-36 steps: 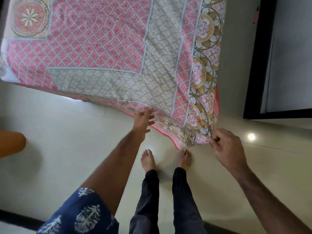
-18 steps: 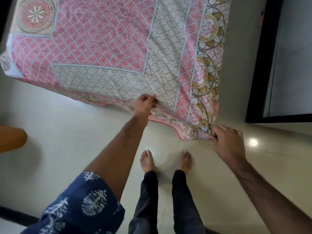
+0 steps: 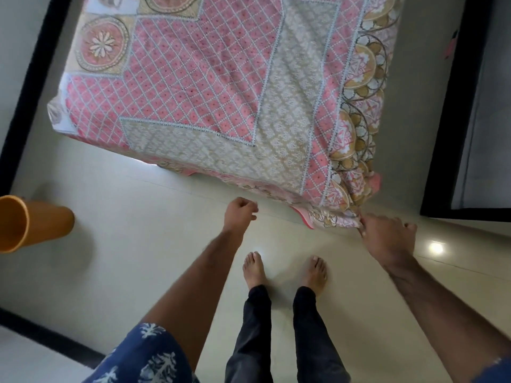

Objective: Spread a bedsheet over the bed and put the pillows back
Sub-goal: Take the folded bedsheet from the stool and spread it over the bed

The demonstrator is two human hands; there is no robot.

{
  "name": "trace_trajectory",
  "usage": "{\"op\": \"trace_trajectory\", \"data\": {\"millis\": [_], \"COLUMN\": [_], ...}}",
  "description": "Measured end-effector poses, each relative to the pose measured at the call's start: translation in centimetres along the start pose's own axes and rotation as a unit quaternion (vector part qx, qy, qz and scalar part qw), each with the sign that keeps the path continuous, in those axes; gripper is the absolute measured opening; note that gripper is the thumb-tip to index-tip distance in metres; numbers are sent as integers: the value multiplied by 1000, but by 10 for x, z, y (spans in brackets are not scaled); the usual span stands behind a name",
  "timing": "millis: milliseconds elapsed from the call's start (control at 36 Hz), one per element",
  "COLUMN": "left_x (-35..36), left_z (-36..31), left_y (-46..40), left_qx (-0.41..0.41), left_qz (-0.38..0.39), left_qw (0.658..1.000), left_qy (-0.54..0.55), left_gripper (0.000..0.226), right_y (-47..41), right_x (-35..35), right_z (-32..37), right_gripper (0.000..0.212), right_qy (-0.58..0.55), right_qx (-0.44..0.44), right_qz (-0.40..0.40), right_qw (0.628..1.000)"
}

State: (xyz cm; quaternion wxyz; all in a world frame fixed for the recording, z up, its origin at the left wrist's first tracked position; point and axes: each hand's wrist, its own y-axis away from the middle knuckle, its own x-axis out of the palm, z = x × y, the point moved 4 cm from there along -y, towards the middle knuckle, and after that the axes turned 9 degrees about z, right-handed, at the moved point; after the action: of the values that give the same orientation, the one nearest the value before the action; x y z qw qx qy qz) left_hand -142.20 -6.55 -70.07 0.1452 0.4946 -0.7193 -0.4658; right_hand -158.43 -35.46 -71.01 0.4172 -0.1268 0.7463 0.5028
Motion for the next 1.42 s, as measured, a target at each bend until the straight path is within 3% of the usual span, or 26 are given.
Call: {"op": "trace_trajectory", "data": {"millis": [56,111,222,278,389,500,556,667,833,972,1167,1417], "left_x": [-18,-41,-87,-109,-148,-186,-206,-246,-295,-313,-323,-340], "left_z": [1,-1,-14,-23,-41,-56,-61,-66,-68,-77,-85,-76], "left_y": [1,0,-12,-22,-46,-69,-82,-109,-146,-160,-166,-165], "left_qx": [3,7,17,30,60,66,70,48,8,30,65,80], "left_qz": [-28,-53,-104,-123,-150,-164,-171,-154,-67,-26,-16,-30], "left_qw": [1000,998,994,992,986,982,978,979,983,988,989,993], "left_qy": [-4,-14,-12,-7,27,73,91,124,168,149,131,83], "left_gripper": [5,7,11,5,17,19,22,37,46,32,30,20], "right_y": [2,6,9,5,-7,-23,-34,-60,-90,-93,-102,-103], "right_x": [-2,-11,-47,-70,-118,-165,-185,-207,-220,-224,-230,-226], "right_z": [13,35,101,143,215,273,299,344,373,375,371,371], "right_gripper": [45,40,15,16,23,33,40,59,54,31,33,35], "right_qy": [1,-29,-110,-119,-85,-27,-12,46,68,-14,-59,-91], "right_qx": [-24,-73,-218,-274,-339,-339,-324,-280,-236,-258,-295,-343], "right_qz": [105,156,84,47,-59,-164,-173,-116,-75,-39,32,34], "right_qw": [994,985,966,953,935,926,930,952,966,965,953,934]}}
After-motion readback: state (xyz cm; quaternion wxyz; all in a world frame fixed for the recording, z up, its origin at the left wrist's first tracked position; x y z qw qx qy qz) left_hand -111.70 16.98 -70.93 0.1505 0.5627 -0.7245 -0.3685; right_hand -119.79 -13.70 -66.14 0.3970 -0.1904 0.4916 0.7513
